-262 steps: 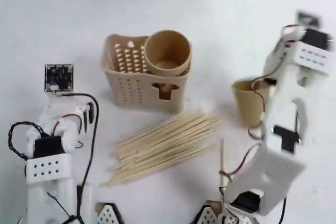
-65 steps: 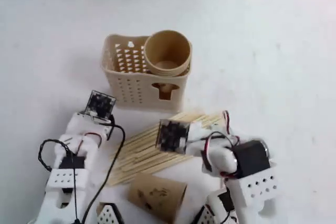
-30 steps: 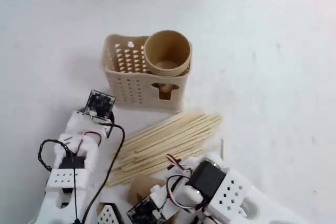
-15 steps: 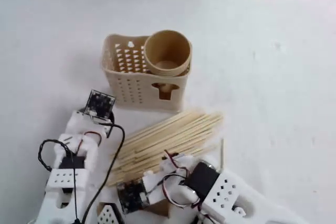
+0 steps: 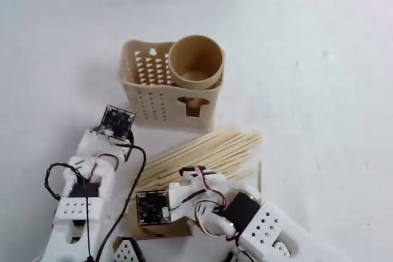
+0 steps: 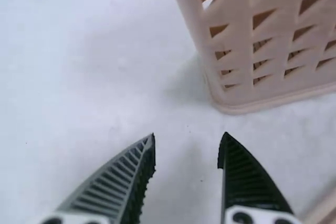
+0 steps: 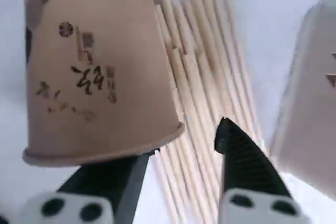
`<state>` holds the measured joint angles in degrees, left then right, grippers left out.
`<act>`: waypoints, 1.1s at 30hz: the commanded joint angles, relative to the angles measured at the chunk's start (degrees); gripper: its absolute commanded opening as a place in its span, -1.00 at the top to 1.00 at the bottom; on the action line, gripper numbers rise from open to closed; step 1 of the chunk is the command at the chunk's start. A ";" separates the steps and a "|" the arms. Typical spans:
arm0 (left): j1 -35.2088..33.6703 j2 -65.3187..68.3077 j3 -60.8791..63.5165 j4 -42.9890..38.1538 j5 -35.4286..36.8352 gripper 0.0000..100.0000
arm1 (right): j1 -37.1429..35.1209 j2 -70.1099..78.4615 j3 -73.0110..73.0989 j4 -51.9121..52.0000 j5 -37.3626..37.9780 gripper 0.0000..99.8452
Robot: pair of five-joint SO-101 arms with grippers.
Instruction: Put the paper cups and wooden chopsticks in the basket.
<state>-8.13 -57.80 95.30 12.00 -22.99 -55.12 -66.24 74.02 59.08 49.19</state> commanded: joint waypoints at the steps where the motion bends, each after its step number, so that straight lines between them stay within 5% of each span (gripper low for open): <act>1: -0.57 -0.31 -1.76 -0.97 -0.53 0.60 | -0.22 -6.55 2.90 -3.56 -0.09 0.66; 8: -0.57 -0.31 -1.76 -0.88 -0.53 0.60 | -4.79 -19.12 13.80 -8.48 4.13 0.91; 14: -0.57 -0.31 -1.67 -0.88 -0.53 0.60 | -4.62 -26.68 11.78 -0.66 -2.11 0.97; 28: -0.48 -0.66 -0.88 -1.14 -0.53 0.60 | 27.56 -20.18 -13.71 14.29 -6.51 0.96; 33: -0.48 -0.66 -0.88 -1.23 -0.62 0.60 | 26.15 -6.11 -33.23 22.46 -12.31 0.96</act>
<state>-8.13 -57.80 95.30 11.91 -22.99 -28.13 -80.22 53.98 77.98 39.69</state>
